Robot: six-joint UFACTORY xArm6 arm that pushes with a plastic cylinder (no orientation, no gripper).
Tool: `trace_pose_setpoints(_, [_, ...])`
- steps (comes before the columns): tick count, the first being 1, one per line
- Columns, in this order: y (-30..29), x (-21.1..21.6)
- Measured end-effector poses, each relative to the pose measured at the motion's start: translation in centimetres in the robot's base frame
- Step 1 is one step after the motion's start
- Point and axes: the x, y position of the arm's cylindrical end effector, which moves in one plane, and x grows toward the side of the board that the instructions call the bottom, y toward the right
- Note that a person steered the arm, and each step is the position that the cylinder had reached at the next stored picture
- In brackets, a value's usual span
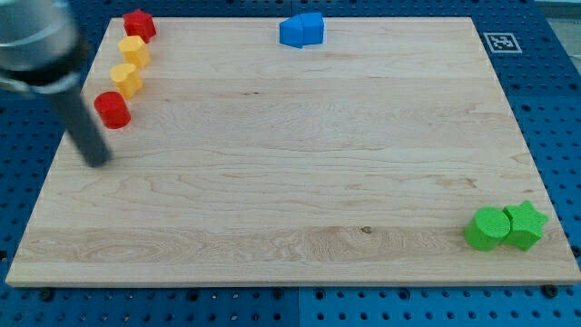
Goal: Move your arm closer to the yellow heart
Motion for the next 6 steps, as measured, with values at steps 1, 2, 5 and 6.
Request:
trace_pose_setpoints(1, [-2.3, -2.3])
trace_pose_setpoints(2, [-2.0, -9.8])
trace_pose_setpoints(5, [1.8, -13.3])
trace_pose_setpoints(6, [2.1, -13.1])
